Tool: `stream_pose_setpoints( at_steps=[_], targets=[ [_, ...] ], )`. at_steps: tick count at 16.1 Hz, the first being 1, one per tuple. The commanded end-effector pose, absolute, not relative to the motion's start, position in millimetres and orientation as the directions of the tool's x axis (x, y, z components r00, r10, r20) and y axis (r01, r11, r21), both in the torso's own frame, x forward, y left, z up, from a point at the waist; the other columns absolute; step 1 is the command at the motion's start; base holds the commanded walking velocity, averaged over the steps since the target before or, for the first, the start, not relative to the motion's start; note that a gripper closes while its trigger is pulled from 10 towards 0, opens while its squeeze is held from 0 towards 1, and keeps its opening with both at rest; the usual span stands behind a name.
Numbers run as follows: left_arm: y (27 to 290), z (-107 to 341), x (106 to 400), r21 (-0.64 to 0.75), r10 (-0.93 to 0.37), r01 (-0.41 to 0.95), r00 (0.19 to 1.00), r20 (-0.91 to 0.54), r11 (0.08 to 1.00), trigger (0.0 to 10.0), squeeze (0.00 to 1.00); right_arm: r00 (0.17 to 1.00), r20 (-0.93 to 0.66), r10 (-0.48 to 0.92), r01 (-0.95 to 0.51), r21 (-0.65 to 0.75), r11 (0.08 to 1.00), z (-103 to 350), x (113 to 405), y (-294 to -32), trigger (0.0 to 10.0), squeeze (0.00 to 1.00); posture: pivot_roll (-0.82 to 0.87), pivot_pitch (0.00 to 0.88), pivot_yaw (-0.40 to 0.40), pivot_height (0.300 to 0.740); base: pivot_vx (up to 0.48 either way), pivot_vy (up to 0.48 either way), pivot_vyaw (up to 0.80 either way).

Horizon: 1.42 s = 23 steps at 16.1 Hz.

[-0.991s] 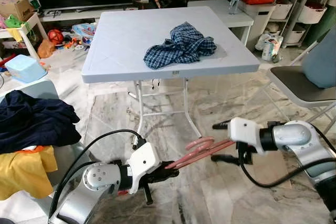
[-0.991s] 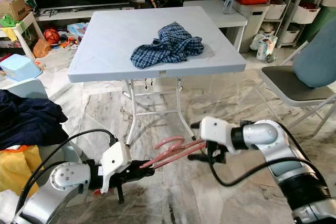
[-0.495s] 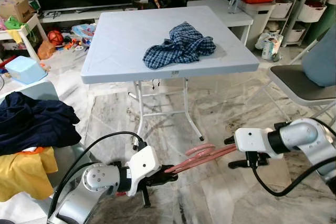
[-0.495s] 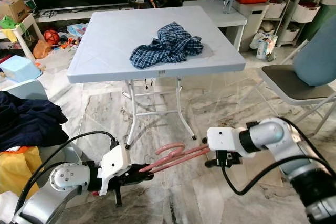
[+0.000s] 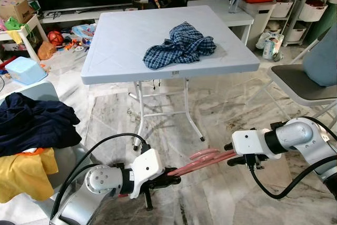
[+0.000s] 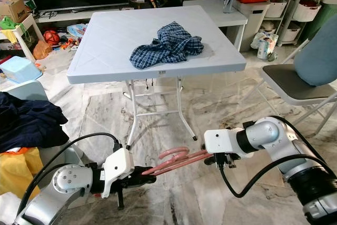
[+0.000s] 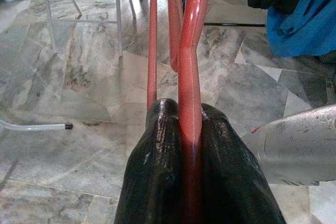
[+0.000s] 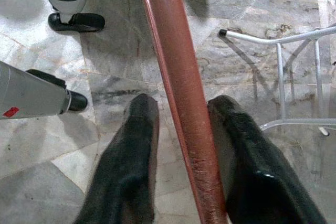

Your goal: Hang hanger

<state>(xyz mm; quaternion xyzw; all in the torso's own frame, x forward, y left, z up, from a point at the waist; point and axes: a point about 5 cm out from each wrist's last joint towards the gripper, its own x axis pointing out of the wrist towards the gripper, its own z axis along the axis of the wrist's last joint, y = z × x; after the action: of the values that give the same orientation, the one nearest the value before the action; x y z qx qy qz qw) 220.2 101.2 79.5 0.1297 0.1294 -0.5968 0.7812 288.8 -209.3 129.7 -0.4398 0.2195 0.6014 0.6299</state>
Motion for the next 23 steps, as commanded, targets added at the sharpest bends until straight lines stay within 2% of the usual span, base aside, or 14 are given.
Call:
stream_pose_setpoints(
  at_steps=[1, 12, 13, 14, 15, 17, 20, 21, 22, 23],
  targets=[
    [99.7, 80.8, 219.6, 0.066, -0.901, 0.968, 0.250, -0.354, 0.243, 10.0, 0.00, 0.159, -0.816, 0.555, -0.947, -0.284, -0.147, 134.4, 290.9, -207.3, 0.0, 0.00, -0.09, 0.000, 0.020, 0.740, 0.000, 0.000, 0.00],
    [100.7, 72.1, 218.0, 0.074, -0.892, 0.969, 0.245, -0.379, 0.235, 10.0, 0.00, 0.129, -0.842, 0.523, -0.956, -0.247, -0.161, 130.2, 289.0, -212.8, 0.0, 0.00, -0.10, 0.000, 0.008, 0.740, 0.000, 0.000, 0.00],
    [102.3, 70.8, 218.3, 0.078, -0.888, 0.968, 0.251, -0.385, 0.240, 10.0, 0.44, 0.130, -0.847, 0.516, -0.956, -0.245, -0.161, 129.5, 289.3, -214.5, 0.0, 0.00, -0.10, 0.000, 0.008, 0.740, 0.000, 0.000, 0.00],
    [103.0, 70.5, 218.6, 0.081, -0.886, 0.967, 0.256, -0.388, 0.244, 10.0, 0.44, 0.131, -0.849, 0.513, -0.956, -0.245, -0.161, 129.3, 289.5, -215.3, 0.0, 0.00, -0.10, 0.000, 0.008, 0.740, 0.000, 0.000, 0.00],
    [105.0, 70.1, 218.7, 0.041, -0.892, 0.965, 0.256, -0.372, 0.260, 10.0, 1.00, 0.166, -0.846, 0.507, -0.952, -0.271, -0.140, 128.7, 292.6, -216.7, 0.0, 0.00, -0.10, 0.000, 0.008, 0.740, 0.000, 0.000, 0.00],
    [107.2, 72.8, 220.2, 0.060, -0.891, 0.953, 0.299, -0.341, 0.297, 10.0, 1.00, 0.209, -0.825, 0.526, -0.937, -0.323, -0.133, 130.3, 296.3, -212.7, 0.0, 0.00, -0.10, 0.000, 0.012, 0.740, 0.000, 0.000, 0.00],
    [107.2, 72.8, 220.2, 0.060, -0.891, 0.953, 0.299, -0.341, 0.297, 10.0, 1.00, 0.209, -0.825, 0.526, -0.937, -0.323, -0.133, 130.3, 296.3, -212.7, 0.0, 0.00, -0.10, 0.000, 0.012, 0.740, 0.000, 0.000, 0.00],
    [114.8, 81.0, 225.0, 0.116, -0.870, 0.919, 0.395, -0.297, 0.377, 10.0, 1.00, 0.299, -0.783, 0.545, -0.915, -0.398, -0.069, 129.7, 306.4, -207.8, 0.0, 0.00, -0.09, 0.000, 0.005, 0.740, 0.000, 0.000, 0.00],
    [121.0, 86.8, 228.4, 0.141, -0.849, 0.890, 0.455, -0.267, 0.433, 10.0, 1.00, 0.359, -0.756, 0.547, -0.898, -0.439, -0.018, 128.3, 313.4, -205.8, 0.0, 0.00, -0.08, 0.000, 0.004, 0.740, 0.000, 0.000, 0.00],
    [131.2, 97.3, 236.5, 0.197, -0.791, 0.814, 0.579, -0.200, 0.546, 10.0, 1.00, 0.431, -0.731, 0.529, -0.873, -0.487, 0.039, 122.2, 320.6, -204.5, 0.0, 0.00, -0.07, 0.000, 0.000, 0.740, 0.000, 0.000, 0.00]
  ],
)
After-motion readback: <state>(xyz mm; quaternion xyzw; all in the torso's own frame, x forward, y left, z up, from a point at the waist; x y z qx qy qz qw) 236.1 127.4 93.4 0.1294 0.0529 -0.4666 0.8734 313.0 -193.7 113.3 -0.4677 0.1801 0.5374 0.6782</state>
